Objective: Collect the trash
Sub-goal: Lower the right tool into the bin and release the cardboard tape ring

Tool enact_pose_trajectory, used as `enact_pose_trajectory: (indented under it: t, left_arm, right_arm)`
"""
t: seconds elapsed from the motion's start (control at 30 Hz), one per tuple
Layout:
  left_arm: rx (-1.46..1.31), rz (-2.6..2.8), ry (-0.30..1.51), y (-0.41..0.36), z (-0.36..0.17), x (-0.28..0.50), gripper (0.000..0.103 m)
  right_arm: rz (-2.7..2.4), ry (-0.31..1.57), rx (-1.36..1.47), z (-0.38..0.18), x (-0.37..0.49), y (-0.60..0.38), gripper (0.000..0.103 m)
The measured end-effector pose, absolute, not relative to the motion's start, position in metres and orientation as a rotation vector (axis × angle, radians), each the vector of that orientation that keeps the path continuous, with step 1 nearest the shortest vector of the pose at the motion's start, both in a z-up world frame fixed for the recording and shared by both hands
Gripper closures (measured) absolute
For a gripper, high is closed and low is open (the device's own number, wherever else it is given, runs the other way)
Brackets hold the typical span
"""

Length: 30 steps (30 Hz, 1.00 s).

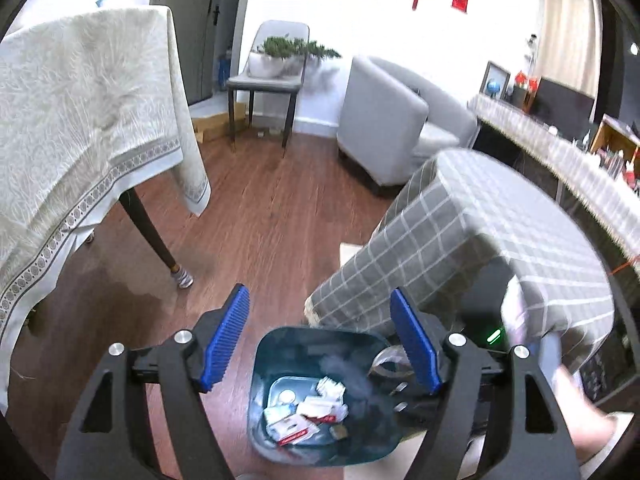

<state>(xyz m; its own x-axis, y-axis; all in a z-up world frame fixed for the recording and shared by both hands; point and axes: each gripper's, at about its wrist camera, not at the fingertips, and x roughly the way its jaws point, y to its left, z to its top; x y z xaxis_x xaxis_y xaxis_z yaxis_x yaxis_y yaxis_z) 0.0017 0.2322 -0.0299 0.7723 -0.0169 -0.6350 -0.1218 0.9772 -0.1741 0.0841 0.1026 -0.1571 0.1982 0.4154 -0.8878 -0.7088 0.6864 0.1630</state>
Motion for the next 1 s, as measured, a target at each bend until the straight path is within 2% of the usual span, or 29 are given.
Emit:
enact_pose_trajectory:
  t: [0.17,0.27,0.43,0.6,0.7,0.77,0.9,1.0]
  left_arm:
    - [-0.218,0.065,0.615,0.237,-0.008,-0.004,0.03]
    - [-0.237,0.069,0.593,0.243,0.003,-0.006,0.03]
    - [-0.215,0.069,0.553,0.239,0.023,-0.012,0.027]
    - [-0.159,0.095,0.537,0.227,0.031,-0.009,0.022]
    - [-0.144,0.108,0.512,0.219,0.038,-0.012,0.015]
    - [-0.132,0.107,0.49,0.212,0.041,-0.022,0.01]
    - [-0.072,0.169,0.473,0.205,0.042,-0.046,0.009]
    - [-0.038,0.22,0.433,0.202,0.051,-0.066,0.006]
  right_arm:
    - [0.824,1.148,-0.36,-0.169,0.073,0.113,0.048]
    - [0.831,1.141,-0.39,-0.171,0.063,0.115,0.036]
    - [0.835,1.108,-0.44,-0.169,0.051,0.115,0.036]
    - [0.846,1.043,-0.393,-0.144,0.038,0.1,0.036]
    - [0.829,0.992,-0.34,-0.124,0.025,0.082,0.035]
    - [0.819,0.951,-0.304,-0.11,0.016,0.069,0.03]
    - [0.781,0.847,-0.259,-0.083,0.005,0.044,0.028]
    - [0.734,0.728,-0.224,-0.057,-0.003,0.018,0.021]
